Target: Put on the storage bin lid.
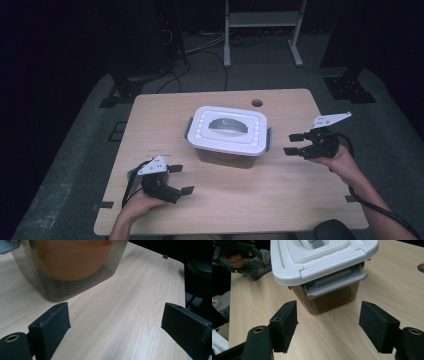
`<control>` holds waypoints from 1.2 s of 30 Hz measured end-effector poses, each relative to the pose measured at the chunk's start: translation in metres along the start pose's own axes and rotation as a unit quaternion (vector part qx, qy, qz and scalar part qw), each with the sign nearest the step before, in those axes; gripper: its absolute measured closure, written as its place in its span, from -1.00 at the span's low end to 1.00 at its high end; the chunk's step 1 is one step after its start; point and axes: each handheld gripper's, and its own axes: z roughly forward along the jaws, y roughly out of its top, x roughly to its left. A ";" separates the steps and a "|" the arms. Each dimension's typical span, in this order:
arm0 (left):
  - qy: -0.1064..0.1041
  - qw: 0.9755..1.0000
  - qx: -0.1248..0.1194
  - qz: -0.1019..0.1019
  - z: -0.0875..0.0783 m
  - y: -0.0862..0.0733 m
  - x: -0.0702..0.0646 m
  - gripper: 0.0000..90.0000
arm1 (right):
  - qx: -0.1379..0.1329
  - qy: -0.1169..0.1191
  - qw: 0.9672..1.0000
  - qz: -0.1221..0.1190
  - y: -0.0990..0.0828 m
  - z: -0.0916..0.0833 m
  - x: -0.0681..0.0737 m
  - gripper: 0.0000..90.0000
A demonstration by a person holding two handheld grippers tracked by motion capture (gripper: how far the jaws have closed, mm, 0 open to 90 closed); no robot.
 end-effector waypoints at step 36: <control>-0.002 1.000 0.003 -0.001 0.002 -0.001 0.000 -0.83 | 0.009 0.002 0.999 0.048 -0.058 0.000 -0.003 -0.35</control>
